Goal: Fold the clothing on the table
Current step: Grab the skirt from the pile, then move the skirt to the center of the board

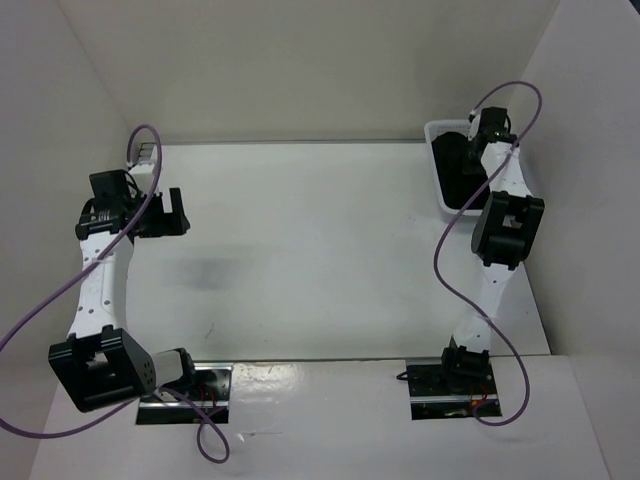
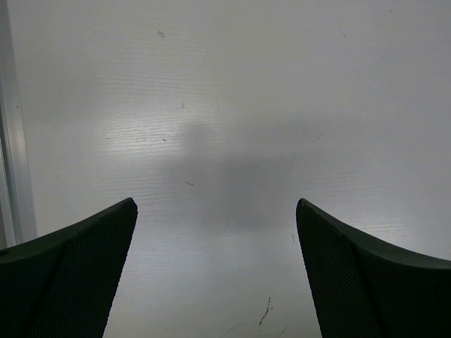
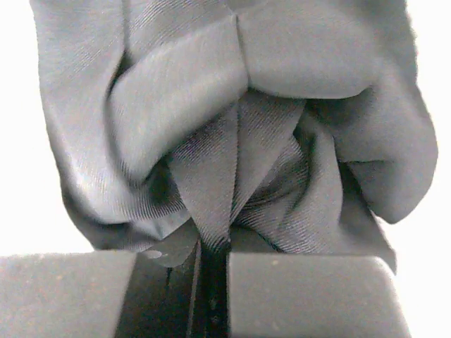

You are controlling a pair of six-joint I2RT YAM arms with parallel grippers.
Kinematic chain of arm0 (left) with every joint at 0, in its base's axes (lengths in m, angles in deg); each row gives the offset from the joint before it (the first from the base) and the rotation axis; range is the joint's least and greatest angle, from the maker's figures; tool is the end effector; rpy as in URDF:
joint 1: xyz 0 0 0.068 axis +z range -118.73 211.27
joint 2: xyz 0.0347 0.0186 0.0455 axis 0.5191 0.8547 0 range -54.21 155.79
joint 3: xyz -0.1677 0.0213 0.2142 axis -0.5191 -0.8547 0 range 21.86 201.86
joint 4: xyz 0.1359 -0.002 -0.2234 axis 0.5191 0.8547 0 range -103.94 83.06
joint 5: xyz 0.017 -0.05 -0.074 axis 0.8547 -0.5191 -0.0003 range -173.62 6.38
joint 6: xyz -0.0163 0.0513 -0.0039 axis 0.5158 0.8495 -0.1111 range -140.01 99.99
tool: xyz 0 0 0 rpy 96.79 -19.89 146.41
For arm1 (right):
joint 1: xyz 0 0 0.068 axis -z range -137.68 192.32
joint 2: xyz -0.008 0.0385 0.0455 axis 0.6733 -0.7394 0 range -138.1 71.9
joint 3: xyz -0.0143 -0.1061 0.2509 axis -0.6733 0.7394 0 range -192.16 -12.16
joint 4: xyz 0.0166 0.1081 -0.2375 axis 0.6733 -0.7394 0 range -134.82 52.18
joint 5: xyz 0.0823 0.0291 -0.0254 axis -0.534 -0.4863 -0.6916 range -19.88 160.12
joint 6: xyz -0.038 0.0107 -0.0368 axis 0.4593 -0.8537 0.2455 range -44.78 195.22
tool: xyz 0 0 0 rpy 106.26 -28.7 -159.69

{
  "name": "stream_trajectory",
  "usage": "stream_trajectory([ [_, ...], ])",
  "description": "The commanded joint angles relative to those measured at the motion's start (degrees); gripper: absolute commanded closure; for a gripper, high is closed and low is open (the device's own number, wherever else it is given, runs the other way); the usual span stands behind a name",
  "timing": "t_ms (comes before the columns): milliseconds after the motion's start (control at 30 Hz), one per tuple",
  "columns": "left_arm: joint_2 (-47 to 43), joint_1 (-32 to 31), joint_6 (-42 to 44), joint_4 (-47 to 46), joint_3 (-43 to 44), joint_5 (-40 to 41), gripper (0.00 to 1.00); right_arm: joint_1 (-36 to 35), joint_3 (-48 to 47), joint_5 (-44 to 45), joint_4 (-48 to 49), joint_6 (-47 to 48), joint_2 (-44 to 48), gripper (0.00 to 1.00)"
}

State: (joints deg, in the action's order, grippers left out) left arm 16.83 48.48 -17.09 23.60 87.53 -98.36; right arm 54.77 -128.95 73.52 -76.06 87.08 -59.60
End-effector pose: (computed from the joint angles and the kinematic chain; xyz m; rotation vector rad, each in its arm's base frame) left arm 0.2541 0.0692 0.3261 -0.1568 2.2871 -0.1173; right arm 0.5006 -0.1128 0.2196 0.0377 2.5099 -0.2500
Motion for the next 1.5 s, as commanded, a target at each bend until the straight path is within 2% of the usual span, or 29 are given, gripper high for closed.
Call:
stream_trajectory([
  [0, -2.7, 0.4, 0.5, -1.1, -0.2, -1.5, 0.01, -0.6, -11.2, -4.3, -2.1, -0.1, 14.9, 1.00],
  [233, -4.3, 0.4, 1.6, 1.8, 2.5, -0.9, 0.01, -1.7, -29.1, -21.8, -10.0, -3.2, 25.6, 1.00],
  [300, -5.4, 0.4, 2.2, 2.5, 3.1, -0.3, 0.01, -4.3, -33.0, -28.2, -12.0, -3.8, 27.5, 1.00],
  [367, -5.9, 0.4, 2.2, 3.1, 3.7, 0.2, 0.01, -7.3, -32.5, -32.2, -12.7, -3.1, 29.7, 1.00],
  [433, -6.5, 0.4, 2.2, 3.7, 3.7, 0.8, 0.01, -13.7, -27.7, -32.2, -12.7, -0.8, 33.8, 1.00],
  [467, -7.8, 0.4, 2.2, 3.7, 3.1, 0.8, 0.01, -19.6, -22.3, -32.2, -14.2, 1.7, 35.3, 1.00],
  [500, -8.3, 0.4, 2.2, 3.7, 2.3, 0.8, 0.01, -21.0, -19.0, -32.2, -14.2, 2.3, 36.0, 0.99],
  [567, -9.3, 0.4, 2.2, 3.7, 1.2, 0.8, 0.01, -25.3, -5.1, -30.1, -11.9, 2.8, 38.4, 0.84],
  [600, -10.2, 0.4, 2.2, 3.7, 0.2, 0.8, 0.01, -27.0, -0.1, -28.0, -9.7, 3.5, 39.1, 0.71],
  [633, -10.7, 0.4, 2.2, 3.7, 0.2, 0.8, 0.01, -29.0, 9.6, -21.1, -8.4, 3.5, 39.7, 0.29],
  [667, -10.8, 0.4, 2.2, 3.7, -0.7, 1.4, 0.01, -32.5, 14.0, -17.2, -7.2, 4.1, 40.3, 0.19],
  [700, -11.5, 0.4, 2.2, 3.7, -1.8, 1.4, 0.01, -34.1, 21.4, -13.5, -4.9, 4.1, 40.3, 0.12],
  [733, -12.2, 0.4, 2.2, 3.7, -1.8, 1.4, 0.01, -35.2, 24.3, -7.2, -4.0, 4.1, 40.3, 0.09],
  [800, -13.0, 0.4, 2.2, 4.3, -2.6, 1.4, 0.01, -36.6, 29.6, -3.9, -3.4, 3.5, 39.5, 0.03],
  [867, -13.0, 0.4, 2.2, 4.8, -3.1, -0.4, 0.01, -36.6, 30.3, -0.6, -3.4, 2.9, 38.1, 0.01],
  [1000, -11.6, 0.4, 2.2, 6.1, -2.3, -2.0, 0.01, -36.6, 29.3, 0.0, -6.3, 3.7, 38.1, 0.01],
  [1167, -9.5, 0.9, 3.3, 6.8, -0.6, -3.1, 0.01, -40.0, 28.6, 0.6, -6.8, 4.3, 40.2, 0.01],
  [1333, -10.8, 0.9, 5.9, 7.3, -2.1, -8.5, 0.01, -43.6, 29.2, -7.7, -6.8, 5.4, 41.4, 0.01],
  [1467, -8.8, -2.5, 6.4, 5.5, -2.7, -8.5, 0.01, -45.6, 31.2, -13.0, -7.6, 6.4, 41.4, 0.01],
])
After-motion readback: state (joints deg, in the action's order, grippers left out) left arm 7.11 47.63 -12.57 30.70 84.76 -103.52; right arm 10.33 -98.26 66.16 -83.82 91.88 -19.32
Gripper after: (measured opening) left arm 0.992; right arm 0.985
